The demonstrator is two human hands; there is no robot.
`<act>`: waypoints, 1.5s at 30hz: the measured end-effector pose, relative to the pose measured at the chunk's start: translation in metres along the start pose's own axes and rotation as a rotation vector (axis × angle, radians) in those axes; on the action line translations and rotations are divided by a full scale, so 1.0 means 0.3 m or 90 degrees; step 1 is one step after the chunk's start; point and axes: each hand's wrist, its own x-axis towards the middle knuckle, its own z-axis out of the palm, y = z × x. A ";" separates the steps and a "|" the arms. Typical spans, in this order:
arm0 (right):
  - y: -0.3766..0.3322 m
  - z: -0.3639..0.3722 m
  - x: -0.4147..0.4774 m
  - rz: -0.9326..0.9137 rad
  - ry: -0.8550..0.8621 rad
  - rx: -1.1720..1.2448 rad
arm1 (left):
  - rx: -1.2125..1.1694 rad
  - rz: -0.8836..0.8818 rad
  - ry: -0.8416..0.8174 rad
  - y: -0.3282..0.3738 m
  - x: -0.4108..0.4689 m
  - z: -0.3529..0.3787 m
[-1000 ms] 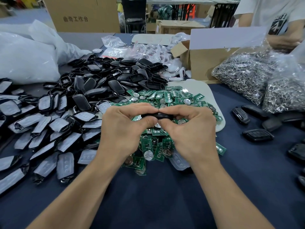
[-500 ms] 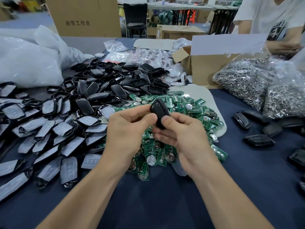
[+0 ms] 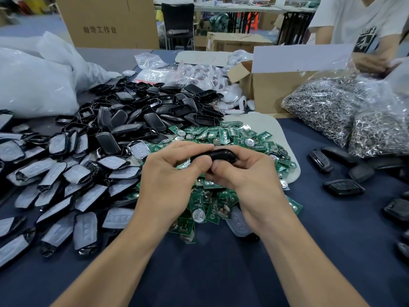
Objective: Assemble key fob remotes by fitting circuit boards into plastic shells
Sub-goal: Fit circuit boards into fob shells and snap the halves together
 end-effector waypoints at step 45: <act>-0.067 -0.168 0.033 -0.016 0.091 0.224 | 0.008 -0.080 0.078 -0.031 0.012 -0.023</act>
